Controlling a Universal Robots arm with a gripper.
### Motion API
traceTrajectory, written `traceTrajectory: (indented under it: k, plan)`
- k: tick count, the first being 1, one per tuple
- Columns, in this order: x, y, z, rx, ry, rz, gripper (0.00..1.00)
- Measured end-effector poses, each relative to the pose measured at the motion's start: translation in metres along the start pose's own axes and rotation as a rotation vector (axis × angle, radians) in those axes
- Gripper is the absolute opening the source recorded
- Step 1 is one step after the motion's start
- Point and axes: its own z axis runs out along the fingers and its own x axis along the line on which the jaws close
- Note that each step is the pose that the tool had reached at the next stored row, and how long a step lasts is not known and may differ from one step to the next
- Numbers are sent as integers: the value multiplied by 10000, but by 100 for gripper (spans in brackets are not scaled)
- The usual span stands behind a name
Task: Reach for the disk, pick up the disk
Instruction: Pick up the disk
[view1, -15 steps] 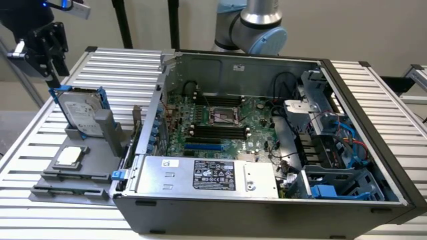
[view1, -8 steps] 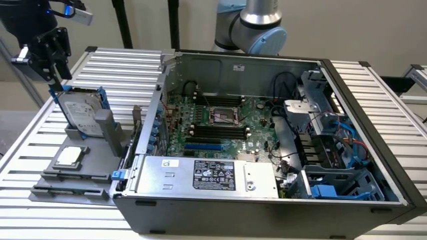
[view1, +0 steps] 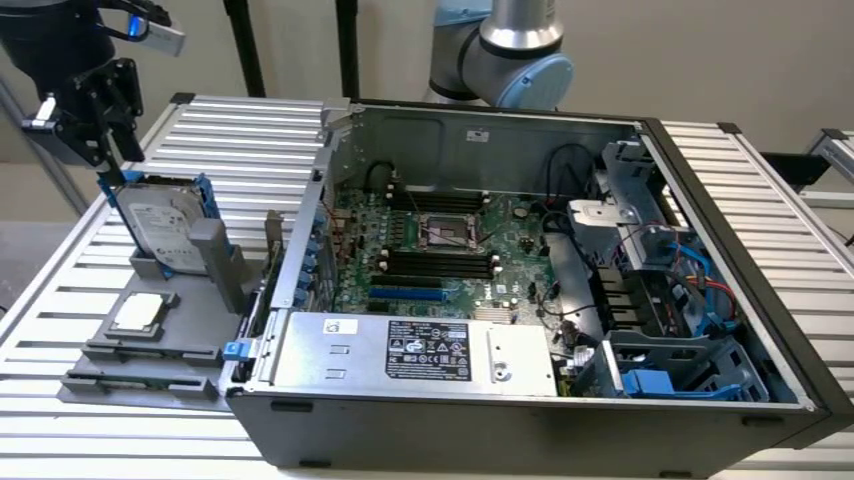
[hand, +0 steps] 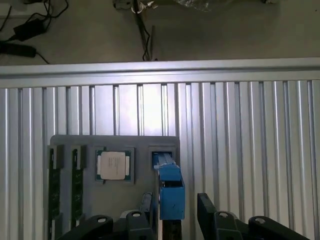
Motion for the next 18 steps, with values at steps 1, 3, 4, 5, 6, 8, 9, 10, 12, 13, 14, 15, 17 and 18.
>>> traceTrajectory:
  k: [1,3,4,5,6,8,9,10,12,13,14,15,17,18]
  plan:
    - [1,1,11,1,-1,18,48]
    - [3,5,33,0,-1,47,48]
    - [6,5,41,0,-1,55,48]
    - [9,5,48,0,-2,59,48]
    - [13,4,56,-1,-1,60,48]
    - [22,3,75,0,-1,63,48]
    - [26,3,86,0,-2,63,48]
    - [30,2,99,0,-2,64,48]
    - [39,1,128,0,-2,64,48]
    - [43,0,144,0,-1,64,48]
    - [47,0,159,0,-1,63,48]
    - [51,-1,173,0,-2,64,48]
    - [55,-1,203,1,-2,64,48]
    - [57,-2,218,1,-2,64,48]
